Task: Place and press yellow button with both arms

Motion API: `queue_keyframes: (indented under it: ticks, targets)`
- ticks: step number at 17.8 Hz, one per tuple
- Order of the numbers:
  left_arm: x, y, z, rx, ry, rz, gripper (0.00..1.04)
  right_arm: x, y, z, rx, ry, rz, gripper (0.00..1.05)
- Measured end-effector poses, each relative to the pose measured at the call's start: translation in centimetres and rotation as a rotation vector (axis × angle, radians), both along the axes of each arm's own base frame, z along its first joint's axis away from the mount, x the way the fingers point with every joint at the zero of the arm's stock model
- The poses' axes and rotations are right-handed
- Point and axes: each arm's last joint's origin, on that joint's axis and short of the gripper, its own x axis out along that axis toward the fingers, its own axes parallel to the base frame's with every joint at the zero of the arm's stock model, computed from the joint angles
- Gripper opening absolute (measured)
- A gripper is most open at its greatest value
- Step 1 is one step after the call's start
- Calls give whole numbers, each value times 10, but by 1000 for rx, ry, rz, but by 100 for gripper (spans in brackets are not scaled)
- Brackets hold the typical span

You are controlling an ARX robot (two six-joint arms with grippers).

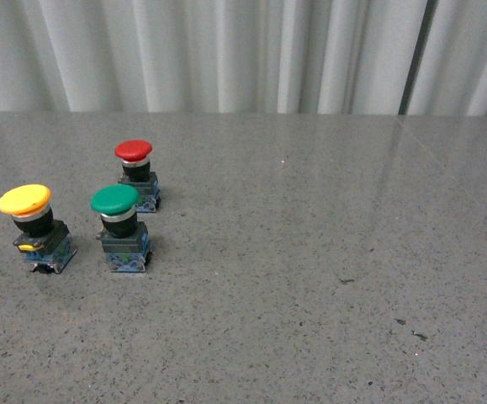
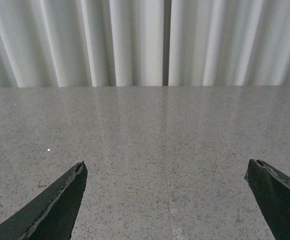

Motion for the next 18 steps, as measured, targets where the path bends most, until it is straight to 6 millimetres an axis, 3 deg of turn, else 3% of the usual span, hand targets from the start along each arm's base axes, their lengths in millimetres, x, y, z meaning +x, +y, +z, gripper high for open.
queue_keyframes:
  ticks: [1, 3, 6, 8, 10, 14, 16, 18]
  targets:
    - [0, 0, 0, 0, 0, 0, 98, 0, 0, 0, 0, 0, 0, 98]
    - [2, -3, 0, 3, 251, 171, 98, 0, 0, 0, 0, 0, -2, 98]
    - [26, 14, 33, -19, 169, 358, 98, 0, 0, 0, -1, 1, 0, 98]
    - [58, 17, 62, -8, 95, 285, 98, 0, 0, 0, 0, 0, 0, 98]
    - [103, 16, 75, 6, 140, 190, 98, 0, 0, 0, -1, 0, 0, 98]
    - [175, -7, 61, 33, 355, 9, 98, 0, 0, 0, -1, 0, 0, 98]
    - [189, -17, 51, 37, 417, -40, 98, 0, 0, 0, 0, 0, 0, 98]
    - [198, -29, 28, 33, 505, -94, 98, 0, 0, 0, -1, 0, 0, 98]
